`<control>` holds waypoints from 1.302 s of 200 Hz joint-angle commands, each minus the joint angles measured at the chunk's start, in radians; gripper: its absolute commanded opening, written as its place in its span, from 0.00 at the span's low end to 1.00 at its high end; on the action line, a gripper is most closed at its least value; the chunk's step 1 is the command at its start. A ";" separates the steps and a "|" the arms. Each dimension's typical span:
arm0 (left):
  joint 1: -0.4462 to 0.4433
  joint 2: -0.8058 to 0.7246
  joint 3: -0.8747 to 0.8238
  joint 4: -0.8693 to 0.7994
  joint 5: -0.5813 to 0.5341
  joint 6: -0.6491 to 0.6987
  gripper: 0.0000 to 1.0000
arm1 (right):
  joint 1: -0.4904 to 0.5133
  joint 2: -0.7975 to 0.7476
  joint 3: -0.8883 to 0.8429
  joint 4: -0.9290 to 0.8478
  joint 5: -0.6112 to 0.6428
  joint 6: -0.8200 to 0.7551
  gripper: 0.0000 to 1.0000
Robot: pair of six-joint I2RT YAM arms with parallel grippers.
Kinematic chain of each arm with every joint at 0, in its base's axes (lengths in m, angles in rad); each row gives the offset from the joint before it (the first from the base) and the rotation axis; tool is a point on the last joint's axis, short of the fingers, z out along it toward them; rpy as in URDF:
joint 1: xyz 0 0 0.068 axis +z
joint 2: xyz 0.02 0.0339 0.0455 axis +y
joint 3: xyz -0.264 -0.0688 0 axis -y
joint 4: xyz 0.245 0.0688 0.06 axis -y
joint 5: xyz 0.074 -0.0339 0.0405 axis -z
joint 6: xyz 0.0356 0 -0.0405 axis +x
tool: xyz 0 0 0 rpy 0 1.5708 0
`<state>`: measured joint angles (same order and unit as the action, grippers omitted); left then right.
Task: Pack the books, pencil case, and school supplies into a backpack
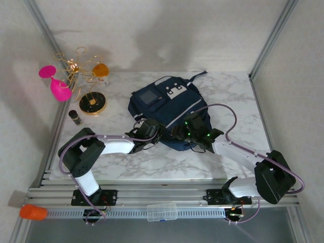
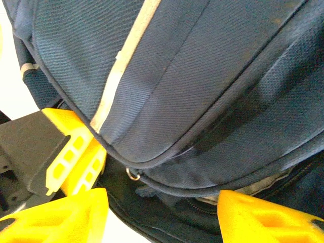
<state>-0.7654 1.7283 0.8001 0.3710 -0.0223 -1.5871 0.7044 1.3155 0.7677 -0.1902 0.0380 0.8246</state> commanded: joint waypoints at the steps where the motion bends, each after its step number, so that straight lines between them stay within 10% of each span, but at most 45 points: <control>1: -0.011 0.044 0.061 0.006 -0.030 -0.011 0.12 | -0.005 -0.029 0.001 -0.022 0.039 -0.020 0.59; 20: -0.012 0.039 0.075 0.009 -0.026 -0.018 0.00 | -0.005 -0.044 0.018 -0.073 0.069 -0.040 0.62; 183: -0.028 -0.137 0.099 -0.021 -0.078 -0.006 0.00 | 0.186 0.164 0.194 -0.161 0.312 0.216 0.47; 260: -0.004 -0.186 0.102 -0.115 -0.147 0.039 0.00 | 0.173 0.215 0.245 -0.297 0.513 0.156 0.26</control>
<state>-0.7841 1.5970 0.8627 0.2703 -0.1062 -1.5715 0.8986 1.5497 1.0145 -0.4091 0.4454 1.0107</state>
